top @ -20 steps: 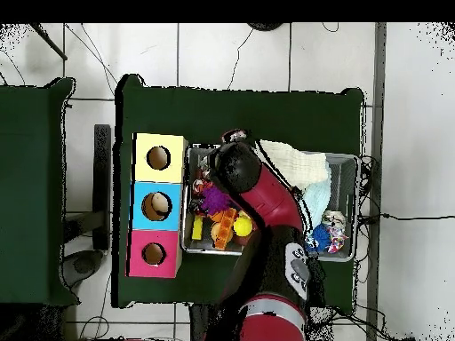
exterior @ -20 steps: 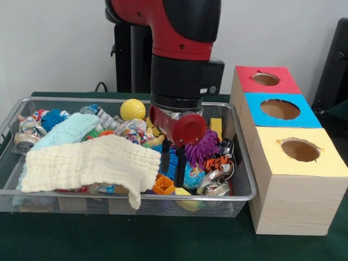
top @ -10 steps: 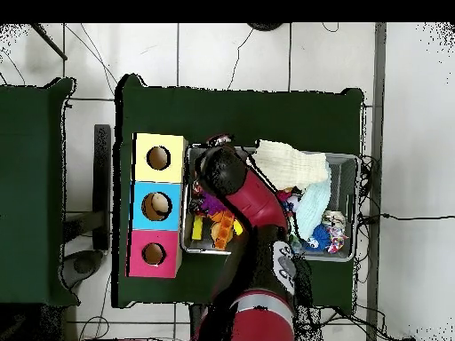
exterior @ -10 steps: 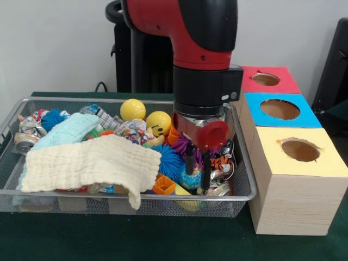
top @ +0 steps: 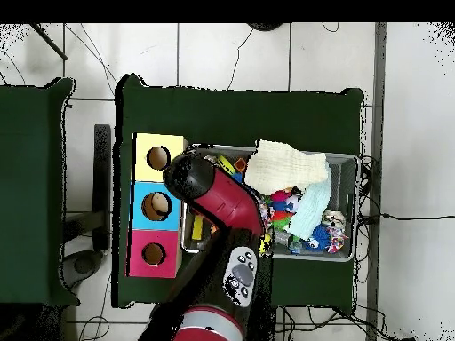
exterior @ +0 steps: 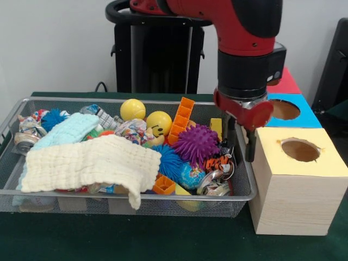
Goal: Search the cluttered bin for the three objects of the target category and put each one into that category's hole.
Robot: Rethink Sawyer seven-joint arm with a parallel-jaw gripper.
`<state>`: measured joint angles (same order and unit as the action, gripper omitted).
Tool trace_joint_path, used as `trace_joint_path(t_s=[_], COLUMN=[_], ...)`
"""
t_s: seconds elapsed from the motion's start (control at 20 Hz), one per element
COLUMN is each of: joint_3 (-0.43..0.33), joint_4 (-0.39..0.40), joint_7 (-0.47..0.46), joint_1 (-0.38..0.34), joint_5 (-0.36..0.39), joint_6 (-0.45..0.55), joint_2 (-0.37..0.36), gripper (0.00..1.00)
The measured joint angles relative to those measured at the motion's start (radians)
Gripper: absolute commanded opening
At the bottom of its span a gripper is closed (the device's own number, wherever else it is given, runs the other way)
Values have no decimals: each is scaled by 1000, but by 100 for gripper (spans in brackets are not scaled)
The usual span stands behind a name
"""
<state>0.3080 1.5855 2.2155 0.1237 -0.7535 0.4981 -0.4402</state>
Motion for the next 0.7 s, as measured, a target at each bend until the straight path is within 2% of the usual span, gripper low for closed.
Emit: trace_joint_path(t_s=[0.25,0.7], joint_3=[20,49], joint_4=[-14,-29], joint_7=[52,56], joint_1=[12,-10], joint_5=[0,0], joint_6=[23,22], joint_2=[5,39], gripper=[100,100])
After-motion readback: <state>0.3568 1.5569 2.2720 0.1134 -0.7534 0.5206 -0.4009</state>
